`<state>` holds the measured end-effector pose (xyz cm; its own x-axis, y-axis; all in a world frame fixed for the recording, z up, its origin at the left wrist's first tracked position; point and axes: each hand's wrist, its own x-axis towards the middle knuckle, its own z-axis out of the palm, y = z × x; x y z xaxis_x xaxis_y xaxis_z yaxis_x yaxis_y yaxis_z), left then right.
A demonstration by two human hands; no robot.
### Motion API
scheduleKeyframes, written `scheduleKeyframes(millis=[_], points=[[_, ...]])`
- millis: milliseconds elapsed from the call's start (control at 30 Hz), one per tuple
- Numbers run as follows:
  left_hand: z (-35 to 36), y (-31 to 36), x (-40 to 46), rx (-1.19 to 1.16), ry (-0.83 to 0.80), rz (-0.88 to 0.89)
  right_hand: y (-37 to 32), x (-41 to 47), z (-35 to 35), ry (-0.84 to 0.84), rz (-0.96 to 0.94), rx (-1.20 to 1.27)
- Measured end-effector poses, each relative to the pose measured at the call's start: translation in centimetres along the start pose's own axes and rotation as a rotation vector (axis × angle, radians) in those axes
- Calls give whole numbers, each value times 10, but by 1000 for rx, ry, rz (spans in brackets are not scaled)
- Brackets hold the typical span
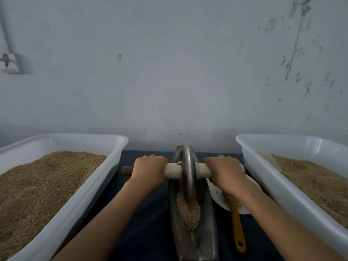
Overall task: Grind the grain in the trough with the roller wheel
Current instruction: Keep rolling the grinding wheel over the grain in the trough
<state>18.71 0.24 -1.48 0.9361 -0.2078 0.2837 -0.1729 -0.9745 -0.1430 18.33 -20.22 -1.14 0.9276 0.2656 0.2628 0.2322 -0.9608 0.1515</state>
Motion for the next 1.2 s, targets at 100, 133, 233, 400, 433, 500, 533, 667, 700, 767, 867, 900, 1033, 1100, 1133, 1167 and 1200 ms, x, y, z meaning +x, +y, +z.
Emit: scheduleKeyframes(millis=[100, 133, 233, 400, 433, 500, 533, 667, 700, 767, 867, 900, 1033, 1100, 1133, 1167, 1200], points=[[3, 1, -1, -3, 84, -10, -2, 0, 7, 96, 48, 15], [3, 2, -1, 3, 83, -8, -1, -1, 8, 99, 41, 17], [0, 1, -1, 28, -9, 14, 3, -3, 2, 18, -15, 17], [-11, -4, -2, -59, -318, 43, 5, -4, -19, -314, -83, 23], [-12, -5, -3, -75, -359, 43, 4, -4, -20, -345, -84, 26], [-12, -5, -3, -87, -366, 38, 4, -4, -20, -347, -78, 18], [-11, -4, -2, -81, -337, 34, 4, -4, -19, -326, -71, 15], [-2, -2, 0, -29, -98, 9, 0, 0, -5, -78, -17, -22], [0, -1, 0, -28, -42, -4, -1, 0, -1, 3, 7, -21], [4, 0, -1, -29, 41, -20, -2, 0, 7, 110, 34, -5], [2, 1, -2, -14, 51, -2, 0, 0, 8, 106, 24, 13], [0, 0, -1, -7, 11, 11, 2, 0, 6, 75, 8, 12], [-10, -3, -2, -39, -242, 45, 7, -2, -12, -219, -82, 37], [-13, -4, -4, -69, -339, 43, 7, -4, -18, -334, -96, 43], [-13, -4, -4, -81, -363, 39, 7, -4, -19, -346, -100, 38], [-12, -4, -4, -88, -366, 32, 7, -4, -20, -335, -102, 31], [-11, -4, -3, -86, -349, 24, 6, -4, -19, -309, -101, 23]])
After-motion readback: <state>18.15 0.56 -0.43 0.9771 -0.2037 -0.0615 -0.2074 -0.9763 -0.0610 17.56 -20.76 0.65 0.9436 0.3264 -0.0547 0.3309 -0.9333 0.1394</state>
